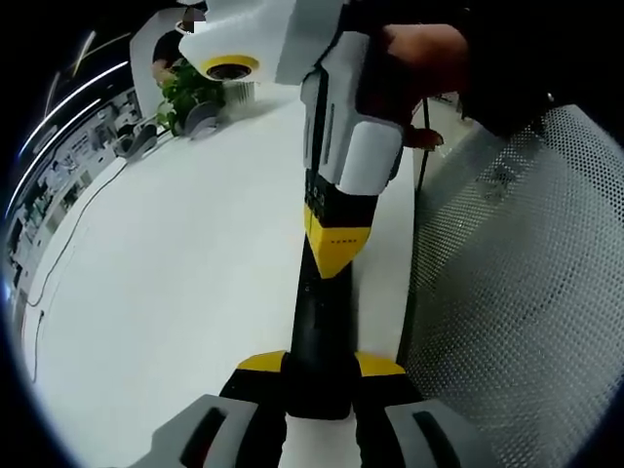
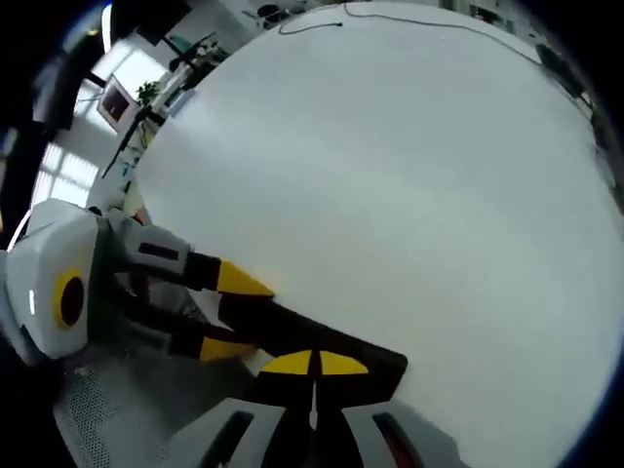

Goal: Press the specified remote control buttons in sequence, fully releasing each button before pressing the next.

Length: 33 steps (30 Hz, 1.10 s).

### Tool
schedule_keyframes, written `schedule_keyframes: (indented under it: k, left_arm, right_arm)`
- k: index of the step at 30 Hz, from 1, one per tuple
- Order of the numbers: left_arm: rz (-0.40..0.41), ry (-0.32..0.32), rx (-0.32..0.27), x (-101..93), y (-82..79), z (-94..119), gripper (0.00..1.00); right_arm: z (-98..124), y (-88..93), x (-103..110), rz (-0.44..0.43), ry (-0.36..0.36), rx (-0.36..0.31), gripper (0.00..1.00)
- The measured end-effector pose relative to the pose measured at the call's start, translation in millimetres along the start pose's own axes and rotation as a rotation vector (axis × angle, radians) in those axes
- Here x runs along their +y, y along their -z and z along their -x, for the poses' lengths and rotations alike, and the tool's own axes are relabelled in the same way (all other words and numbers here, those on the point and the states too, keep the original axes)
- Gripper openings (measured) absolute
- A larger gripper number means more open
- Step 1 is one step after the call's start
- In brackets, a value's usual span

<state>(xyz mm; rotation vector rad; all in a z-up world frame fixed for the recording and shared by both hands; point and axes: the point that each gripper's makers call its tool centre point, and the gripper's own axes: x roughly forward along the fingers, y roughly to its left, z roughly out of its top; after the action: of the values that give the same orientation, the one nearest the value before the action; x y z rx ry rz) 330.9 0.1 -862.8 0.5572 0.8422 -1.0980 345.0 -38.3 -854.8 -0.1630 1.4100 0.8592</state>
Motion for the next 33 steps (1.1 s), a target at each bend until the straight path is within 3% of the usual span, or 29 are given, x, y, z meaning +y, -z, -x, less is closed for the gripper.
schedule_keyframes:
  k: [33]
  left_arm:
    - [0.023,-0.016,-0.030,-1.2,-0.4,0.4,0.26]
  right_arm:
    - [2.3,12.8,-2.9,0.016,0.014,0.043,0.00]
